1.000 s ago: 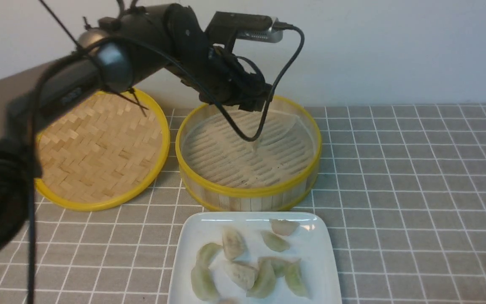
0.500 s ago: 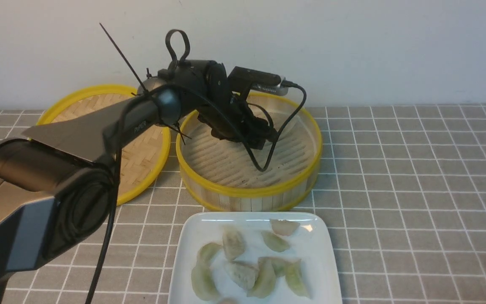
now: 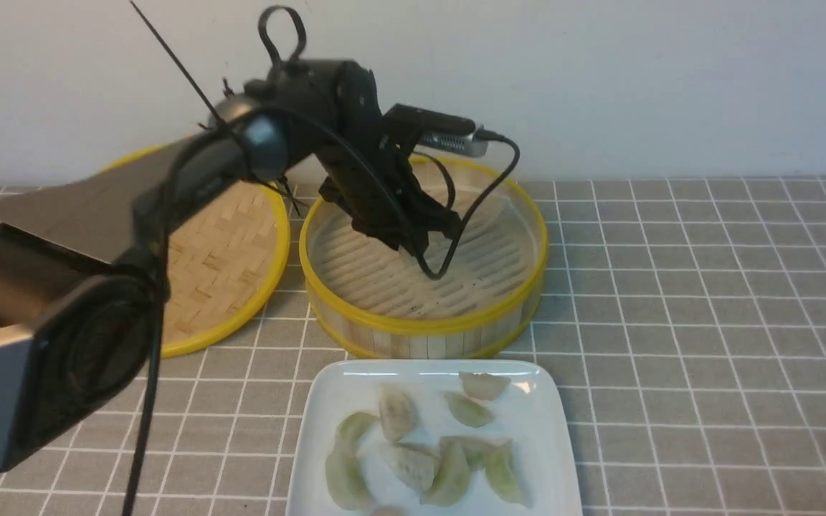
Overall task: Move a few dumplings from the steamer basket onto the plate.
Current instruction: Use the left arm to grab a dumpling from the steamer, then use the left arm to put the dumpling into the plate
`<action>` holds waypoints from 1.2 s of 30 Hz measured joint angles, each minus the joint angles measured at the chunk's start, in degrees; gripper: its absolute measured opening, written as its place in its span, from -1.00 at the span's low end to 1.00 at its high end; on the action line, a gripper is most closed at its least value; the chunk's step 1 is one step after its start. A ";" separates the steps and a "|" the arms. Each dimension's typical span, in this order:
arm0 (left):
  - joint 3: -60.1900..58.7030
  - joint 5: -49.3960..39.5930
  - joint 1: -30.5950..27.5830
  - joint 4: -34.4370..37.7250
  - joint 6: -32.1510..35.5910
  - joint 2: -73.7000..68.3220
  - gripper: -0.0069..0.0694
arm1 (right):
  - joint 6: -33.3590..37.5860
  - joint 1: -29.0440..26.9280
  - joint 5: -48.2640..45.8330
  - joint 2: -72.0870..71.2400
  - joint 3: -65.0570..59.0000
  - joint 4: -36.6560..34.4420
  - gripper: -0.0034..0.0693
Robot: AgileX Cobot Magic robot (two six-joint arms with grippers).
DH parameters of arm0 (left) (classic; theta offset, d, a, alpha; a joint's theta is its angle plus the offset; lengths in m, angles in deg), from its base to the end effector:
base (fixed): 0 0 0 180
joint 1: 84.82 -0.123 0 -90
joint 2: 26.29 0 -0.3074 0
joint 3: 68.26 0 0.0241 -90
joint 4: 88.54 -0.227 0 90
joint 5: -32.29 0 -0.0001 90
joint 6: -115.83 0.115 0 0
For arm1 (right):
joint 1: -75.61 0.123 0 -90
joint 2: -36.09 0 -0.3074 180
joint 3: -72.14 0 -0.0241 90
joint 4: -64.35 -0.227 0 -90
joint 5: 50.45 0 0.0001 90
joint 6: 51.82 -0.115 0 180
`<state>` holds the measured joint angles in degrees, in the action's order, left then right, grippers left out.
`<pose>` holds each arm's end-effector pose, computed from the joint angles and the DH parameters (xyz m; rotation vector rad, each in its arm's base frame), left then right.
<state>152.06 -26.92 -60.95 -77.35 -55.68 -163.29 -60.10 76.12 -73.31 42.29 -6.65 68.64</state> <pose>0.4496 -0.2199 0.2270 0.6764 2.6464 -0.3347 0.0279 -0.0031 0.1648 0.0826 1.8795 0.0306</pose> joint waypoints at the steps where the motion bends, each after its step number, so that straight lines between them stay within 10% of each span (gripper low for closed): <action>1: 0.00 -1.87 0.00 0.08 0.16 1.90 -0.39 | 0.00 0.00 0.00 0.00 0.00 0.00 -0.95; 12: -12.37 -10.93 6.22 10.37 5.12 15.24 -0.39 | 0.00 0.00 0.05 0.00 0.00 0.00 -0.95; 23: -27.46 -10.83 20.01 10.64 7.63 15.15 -0.39 | 0.00 0.00 0.05 0.00 0.00 0.00 -0.95; 36: -27.53 -10.35 22.84 6.85 8.07 10.27 -0.28 | 0.00 0.00 0.05 0.00 0.00 0.00 -0.95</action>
<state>124.53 -37.27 -38.11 -70.50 -47.61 -153.02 -60.10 76.12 -73.26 42.29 -6.65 68.64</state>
